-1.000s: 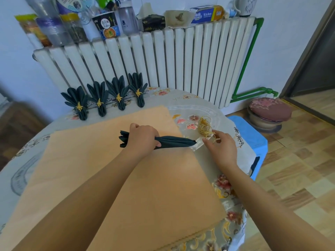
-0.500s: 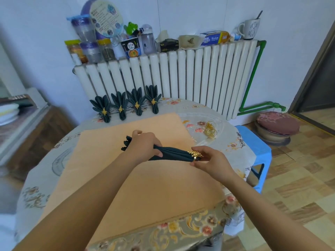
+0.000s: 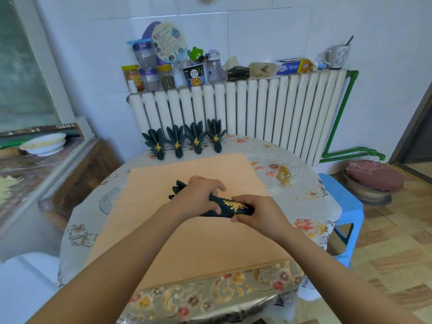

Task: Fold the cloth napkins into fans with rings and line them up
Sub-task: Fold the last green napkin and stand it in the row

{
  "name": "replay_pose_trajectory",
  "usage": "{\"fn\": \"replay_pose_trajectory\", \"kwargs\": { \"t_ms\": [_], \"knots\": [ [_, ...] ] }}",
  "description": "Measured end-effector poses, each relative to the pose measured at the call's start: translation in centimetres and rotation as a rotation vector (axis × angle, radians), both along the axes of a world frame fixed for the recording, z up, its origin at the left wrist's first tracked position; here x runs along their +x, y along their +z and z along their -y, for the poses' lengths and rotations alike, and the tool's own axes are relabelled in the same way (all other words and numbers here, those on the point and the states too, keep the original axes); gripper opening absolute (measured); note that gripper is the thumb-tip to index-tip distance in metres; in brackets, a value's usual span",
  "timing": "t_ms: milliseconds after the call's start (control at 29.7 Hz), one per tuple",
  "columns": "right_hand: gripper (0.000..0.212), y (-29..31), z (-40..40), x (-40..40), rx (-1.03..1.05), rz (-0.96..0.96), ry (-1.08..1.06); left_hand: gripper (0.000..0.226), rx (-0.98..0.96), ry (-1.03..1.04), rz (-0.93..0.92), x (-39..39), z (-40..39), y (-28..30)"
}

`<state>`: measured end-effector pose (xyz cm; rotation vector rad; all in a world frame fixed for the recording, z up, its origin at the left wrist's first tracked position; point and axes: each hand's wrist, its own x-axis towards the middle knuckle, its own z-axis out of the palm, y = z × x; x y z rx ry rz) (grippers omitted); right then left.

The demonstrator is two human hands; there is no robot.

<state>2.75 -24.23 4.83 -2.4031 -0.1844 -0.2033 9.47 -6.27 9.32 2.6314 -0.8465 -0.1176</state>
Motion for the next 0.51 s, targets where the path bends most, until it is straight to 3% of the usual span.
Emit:
{"fn": "replay_pose_trajectory", "kwargs": {
  "t_ms": [404, 505],
  "knots": [
    [0.042, 0.4, -2.5, -0.7, 0.052, -0.041, 0.055, 0.059, -0.086, -0.042, 0.003, -0.9, -1.6, -0.1],
    [0.036, -0.8, -3.6, -1.1, 0.062, -0.04, -0.036, 0.056, 0.056, -0.069, 0.175, -1.0, -1.4, -0.9]
  ]
}}
